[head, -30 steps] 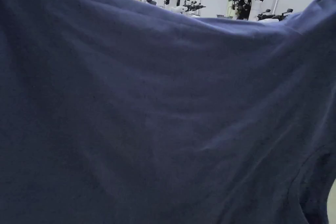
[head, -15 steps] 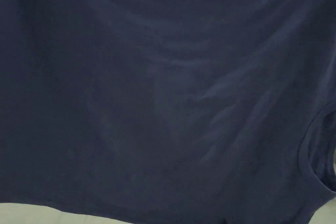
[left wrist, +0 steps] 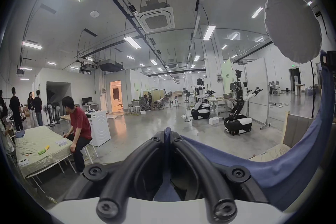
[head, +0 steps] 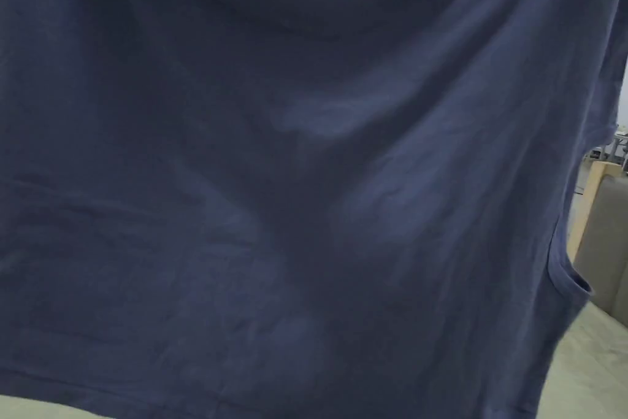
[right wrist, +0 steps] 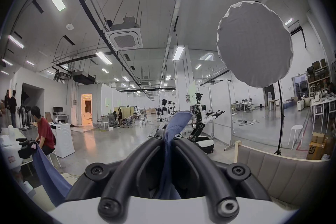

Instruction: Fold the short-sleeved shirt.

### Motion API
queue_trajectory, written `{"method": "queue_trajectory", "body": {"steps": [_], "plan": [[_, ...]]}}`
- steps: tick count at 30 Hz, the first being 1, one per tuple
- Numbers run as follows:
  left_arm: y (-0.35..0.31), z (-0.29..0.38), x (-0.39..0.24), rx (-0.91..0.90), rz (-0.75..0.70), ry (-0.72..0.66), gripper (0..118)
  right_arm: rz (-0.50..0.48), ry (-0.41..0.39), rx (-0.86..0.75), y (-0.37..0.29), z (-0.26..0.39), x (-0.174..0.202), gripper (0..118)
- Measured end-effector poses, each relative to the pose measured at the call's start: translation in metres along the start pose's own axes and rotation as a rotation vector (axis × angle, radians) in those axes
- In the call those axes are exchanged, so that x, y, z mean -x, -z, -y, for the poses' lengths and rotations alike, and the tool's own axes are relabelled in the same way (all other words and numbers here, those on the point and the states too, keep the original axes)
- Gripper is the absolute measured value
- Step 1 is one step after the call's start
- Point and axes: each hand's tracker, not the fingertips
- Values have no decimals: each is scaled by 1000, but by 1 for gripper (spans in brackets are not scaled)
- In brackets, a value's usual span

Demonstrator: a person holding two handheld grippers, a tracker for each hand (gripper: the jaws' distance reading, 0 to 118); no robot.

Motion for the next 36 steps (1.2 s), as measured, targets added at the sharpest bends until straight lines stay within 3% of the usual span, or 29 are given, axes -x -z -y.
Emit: {"method": "queue_trajectory", "body": {"steps": [10,17,20,28,31,36], "plan": [[63,51,-27,55,-38,68,5,-9,-57,0,46,45,12,6],[94,118,-28,169,-33,45,5,-21,-4,56,67,109,-5,6],[97,155,-23,232,2,5,5,-69,42,119,67,146,-14,6],[70,239,-10,377,46,-12,5,-84,123,273,46,229,-41,6],[53,259,2,408,65,5,5,-86,121,322,27,254,-52,6],[6,282,18,437,115,-4,5,-121,195,374,-19,279,-72,6]]}}
